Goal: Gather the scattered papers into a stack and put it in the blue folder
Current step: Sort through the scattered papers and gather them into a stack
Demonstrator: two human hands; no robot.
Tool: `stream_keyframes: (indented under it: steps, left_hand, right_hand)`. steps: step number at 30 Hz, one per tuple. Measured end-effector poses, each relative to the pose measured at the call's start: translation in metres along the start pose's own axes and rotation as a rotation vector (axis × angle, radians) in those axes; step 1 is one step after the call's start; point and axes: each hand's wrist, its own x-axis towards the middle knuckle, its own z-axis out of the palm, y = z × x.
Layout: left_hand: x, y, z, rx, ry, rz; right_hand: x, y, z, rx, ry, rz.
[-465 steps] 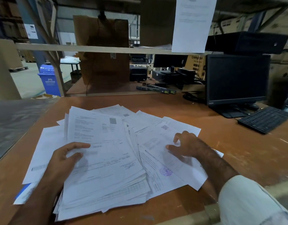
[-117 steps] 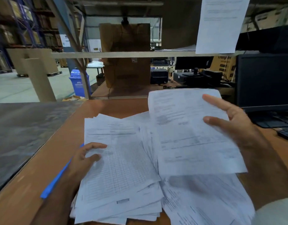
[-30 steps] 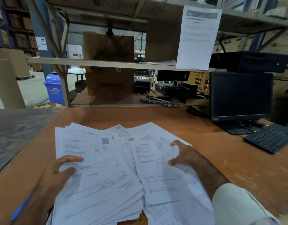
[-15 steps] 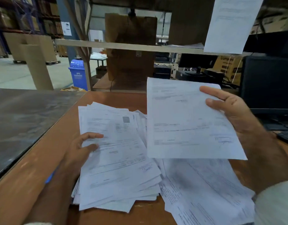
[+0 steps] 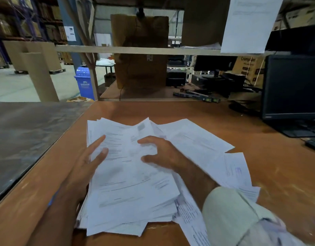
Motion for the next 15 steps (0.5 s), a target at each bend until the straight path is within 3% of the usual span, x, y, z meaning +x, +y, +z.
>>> stream_keyframes:
  steps: [5, 8, 10, 12, 15]
  left_hand:
    - [-0.001, -0.009, -0.003, -0.044, -0.054, -0.074]
    - [-0.002, -0.009, -0.007, -0.035, 0.015, -0.099]
    - [-0.003, -0.006, -0.01, -0.072, 0.054, -0.113]
    - [-0.003, -0.005, -0.013, -0.092, 0.104, -0.096]
    - [-0.002, 0.001, -0.017, -0.131, 0.202, -0.064]
  right_hand:
    - [0.002, -0.002, 0.016, -0.102, 0.026, 0.056]
    - [-0.013, 0.008, 0.001, -0.301, 0.008, 0.229]
    - [-0.032, 0.018, -0.009, -0.468, -0.102, 0.343]
    - [-0.058, 0.029, -0.015, -0.606, -0.196, 0.367]
    - [-0.086, 0.055, -0.03, -0.679, -0.158, 0.367]
